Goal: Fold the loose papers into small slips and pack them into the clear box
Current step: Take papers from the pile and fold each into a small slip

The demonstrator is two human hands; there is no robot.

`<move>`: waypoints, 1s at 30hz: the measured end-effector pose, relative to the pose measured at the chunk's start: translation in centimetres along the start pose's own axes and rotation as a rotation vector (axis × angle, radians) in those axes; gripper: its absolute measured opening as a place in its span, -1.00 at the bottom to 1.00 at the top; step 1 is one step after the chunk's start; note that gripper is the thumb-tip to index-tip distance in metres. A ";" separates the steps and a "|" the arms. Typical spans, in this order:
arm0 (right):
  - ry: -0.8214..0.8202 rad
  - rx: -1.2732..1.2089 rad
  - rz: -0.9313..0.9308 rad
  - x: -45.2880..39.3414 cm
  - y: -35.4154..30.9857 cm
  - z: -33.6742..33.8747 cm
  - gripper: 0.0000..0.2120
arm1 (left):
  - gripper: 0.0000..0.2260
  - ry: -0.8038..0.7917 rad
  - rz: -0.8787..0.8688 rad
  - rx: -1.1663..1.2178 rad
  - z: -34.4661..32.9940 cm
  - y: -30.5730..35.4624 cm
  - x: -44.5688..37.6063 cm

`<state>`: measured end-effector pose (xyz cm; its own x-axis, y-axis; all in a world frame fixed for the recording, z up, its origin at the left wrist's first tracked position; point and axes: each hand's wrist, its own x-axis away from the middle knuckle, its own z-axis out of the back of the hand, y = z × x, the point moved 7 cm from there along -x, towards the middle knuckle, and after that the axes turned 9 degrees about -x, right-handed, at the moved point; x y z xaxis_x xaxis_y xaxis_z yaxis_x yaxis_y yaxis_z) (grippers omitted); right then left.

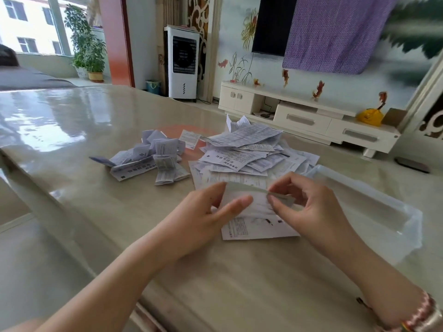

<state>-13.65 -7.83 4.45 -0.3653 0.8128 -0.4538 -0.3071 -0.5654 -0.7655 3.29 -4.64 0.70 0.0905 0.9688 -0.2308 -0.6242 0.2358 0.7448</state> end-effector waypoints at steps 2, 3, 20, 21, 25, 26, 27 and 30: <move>0.026 -0.099 -0.026 -0.3 0.3 0.2 -0.86 | -0.64 0.011 0.038 0.012 -0.3 -0.6 -0.3; 0.037 -0.145 -0.051 -0.4 0.6 0.3 -0.86 | -0.66 0.026 0.056 0.014 -0.4 -0.9 -0.4; -0.144 0.381 -0.085 -0.1 3.0 -2.4 -0.44 | -0.37 0.192 -0.034 -0.541 -0.2 0.1 0.8; -0.157 0.449 -0.055 0.0 2.9 -2.4 -0.45 | -0.44 0.191 -0.045 -0.590 -0.1 0.1 0.8; -0.217 0.561 0.038 0.6 1.8 -2.1 -0.50 | -0.71 0.132 -0.133 -0.671 -0.3 0.0 1.0; -0.252 0.539 0.051 0.7 1.5 -2.2 -0.54 | -0.73 0.108 -0.151 -0.677 -0.4 0.0 1.1; -0.295 0.511 0.069 0.9 1.3 -2.5 -0.59 | -0.71 0.072 -0.153 -0.686 -0.5 -0.1 1.1; -0.410 0.461 0.106 1.2 1.1 -3.1 -0.71 | -0.41 -0.004 -0.144 -0.727 -0.7 -0.4 1.3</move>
<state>-11.68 -7.05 1.60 -0.6941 0.6806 -0.2344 -0.5650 -0.7169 -0.4084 3.09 -3.59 -0.36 0.2125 0.9327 -0.2915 -0.9621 0.2518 0.1044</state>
